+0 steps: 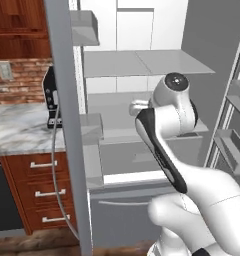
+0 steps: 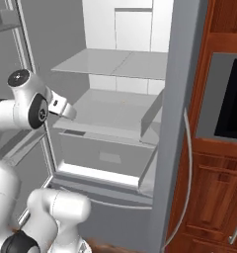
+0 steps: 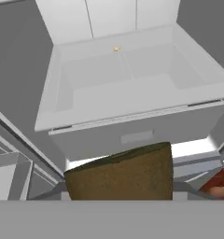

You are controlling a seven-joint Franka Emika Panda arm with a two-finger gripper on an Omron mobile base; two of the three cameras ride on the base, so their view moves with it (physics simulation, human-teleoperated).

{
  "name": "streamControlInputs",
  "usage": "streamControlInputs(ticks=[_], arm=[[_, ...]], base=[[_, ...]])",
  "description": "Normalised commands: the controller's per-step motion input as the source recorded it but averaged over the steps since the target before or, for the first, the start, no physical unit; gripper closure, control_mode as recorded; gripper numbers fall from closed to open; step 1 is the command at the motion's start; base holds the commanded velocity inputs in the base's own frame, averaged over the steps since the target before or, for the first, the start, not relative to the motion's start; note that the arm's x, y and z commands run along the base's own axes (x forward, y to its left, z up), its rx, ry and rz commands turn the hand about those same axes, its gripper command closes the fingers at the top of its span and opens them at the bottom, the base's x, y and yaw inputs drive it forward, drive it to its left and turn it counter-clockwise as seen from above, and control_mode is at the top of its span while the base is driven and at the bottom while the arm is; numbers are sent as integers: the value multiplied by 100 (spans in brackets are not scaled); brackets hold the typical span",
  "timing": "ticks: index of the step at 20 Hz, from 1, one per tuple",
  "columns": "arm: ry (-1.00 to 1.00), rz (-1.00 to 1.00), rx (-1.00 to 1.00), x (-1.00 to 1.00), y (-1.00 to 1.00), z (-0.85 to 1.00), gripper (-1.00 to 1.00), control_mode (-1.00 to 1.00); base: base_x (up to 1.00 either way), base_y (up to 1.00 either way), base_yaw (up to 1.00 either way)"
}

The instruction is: Pick the kiwi and mango from the fridge and place them on the plate next to the blender to make a fruit smoothie.

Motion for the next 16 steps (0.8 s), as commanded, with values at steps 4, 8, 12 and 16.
streamControlInputs(ticks=[4, 8, 12, 16], arm=[[0, 0, 0, 0, 0, 0, 100, 100], [0, 0, 0, 0, 0, 0, 100, 100], [0, 0, 0, 0, 0, 0, 100, 100], [0, 0, 0, 0, 0, 0, 100, 100]], base=[[-89, 49, 38], [-47, 82, 69], [-16, 58, 96], [-15, 39, 100]])
